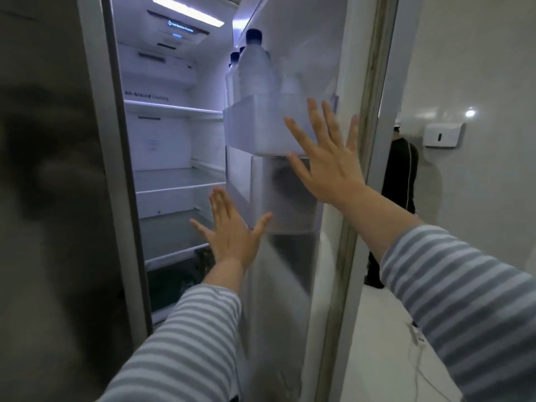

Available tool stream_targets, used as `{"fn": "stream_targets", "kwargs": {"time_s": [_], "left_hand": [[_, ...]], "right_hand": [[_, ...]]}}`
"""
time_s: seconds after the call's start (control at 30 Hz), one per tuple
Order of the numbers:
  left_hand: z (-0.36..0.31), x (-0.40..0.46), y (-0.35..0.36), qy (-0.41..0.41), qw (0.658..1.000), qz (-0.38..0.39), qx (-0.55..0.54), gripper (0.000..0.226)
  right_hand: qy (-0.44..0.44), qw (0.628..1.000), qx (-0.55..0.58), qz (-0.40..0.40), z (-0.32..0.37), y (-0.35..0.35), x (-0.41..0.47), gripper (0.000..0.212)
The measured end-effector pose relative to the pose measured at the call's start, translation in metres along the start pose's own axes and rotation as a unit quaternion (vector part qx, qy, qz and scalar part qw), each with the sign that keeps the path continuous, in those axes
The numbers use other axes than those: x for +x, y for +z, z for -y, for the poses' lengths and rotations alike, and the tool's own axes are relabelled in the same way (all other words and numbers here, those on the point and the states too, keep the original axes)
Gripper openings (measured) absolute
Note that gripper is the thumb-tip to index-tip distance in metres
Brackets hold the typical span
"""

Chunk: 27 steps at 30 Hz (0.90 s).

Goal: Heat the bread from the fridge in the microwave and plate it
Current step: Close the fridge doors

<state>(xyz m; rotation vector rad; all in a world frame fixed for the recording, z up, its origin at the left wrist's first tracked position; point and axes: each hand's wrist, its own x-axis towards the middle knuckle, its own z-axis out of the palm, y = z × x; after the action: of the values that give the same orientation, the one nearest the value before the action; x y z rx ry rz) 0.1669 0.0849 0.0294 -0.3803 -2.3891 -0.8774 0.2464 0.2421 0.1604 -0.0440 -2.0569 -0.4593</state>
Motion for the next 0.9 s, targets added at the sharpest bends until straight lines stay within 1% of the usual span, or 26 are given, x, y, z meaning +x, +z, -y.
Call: {"fn": "stream_targets", "kwargs": {"time_s": [0.07,0.1,0.17,0.23,0.27,0.33,0.43,0.53,0.63,0.77,0.83,0.9], "left_hand": [[-0.006,-0.006,-0.003,0.036,0.995,-0.066,0.063,0.088],[-0.012,-0.009,-0.003,0.053,0.992,-0.095,0.065,0.080],[-0.031,-0.014,-0.001,0.085,0.989,-0.123,0.022,0.077],[-0.049,-0.019,0.006,0.117,0.986,-0.121,-0.019,0.079],[-0.057,-0.021,0.012,0.118,0.986,-0.118,-0.027,0.079],[-0.065,-0.024,0.025,0.085,0.988,-0.116,-0.047,0.080],[-0.061,-0.024,0.034,0.033,0.981,-0.159,-0.107,0.078],[-0.042,-0.022,0.030,0.019,0.971,-0.192,-0.139,0.081],[-0.024,-0.021,0.028,0.003,0.970,-0.189,-0.152,0.087],[-0.003,-0.020,0.026,-0.031,0.973,-0.175,-0.145,0.091],[0.013,-0.016,0.020,-0.044,0.975,-0.175,-0.129,0.092],[0.032,-0.008,0.015,-0.053,0.979,-0.180,-0.085,0.092]], "right_hand": [[-0.008,1.000,-0.013,-0.021,-0.008,-0.002,-0.006,0.061],[-0.009,0.999,-0.019,-0.038,-0.012,-0.002,-0.009,0.061],[-0.002,0.997,-0.025,-0.075,-0.019,-0.003,-0.012,0.061],[0.010,0.995,-0.009,-0.101,-0.027,-0.002,-0.013,0.063],[0.007,0.994,0.011,-0.107,-0.030,0.000,-0.012,0.064],[-0.023,0.992,0.063,-0.109,-0.028,0.007,-0.007,0.065],[-0.074,0.973,0.165,-0.142,-0.008,0.021,0.004,0.059],[-0.097,0.951,0.235,-0.177,0.019,0.029,0.015,0.056],[-0.106,0.948,0.235,-0.187,0.045,0.034,0.025,0.055],[-0.113,0.957,0.217,-0.154,0.083,0.041,0.038,0.056],[-0.115,0.961,0.209,-0.138,0.101,0.046,0.045,0.055],[-0.132,0.962,0.196,-0.136,0.118,0.051,0.053,0.052]]}}
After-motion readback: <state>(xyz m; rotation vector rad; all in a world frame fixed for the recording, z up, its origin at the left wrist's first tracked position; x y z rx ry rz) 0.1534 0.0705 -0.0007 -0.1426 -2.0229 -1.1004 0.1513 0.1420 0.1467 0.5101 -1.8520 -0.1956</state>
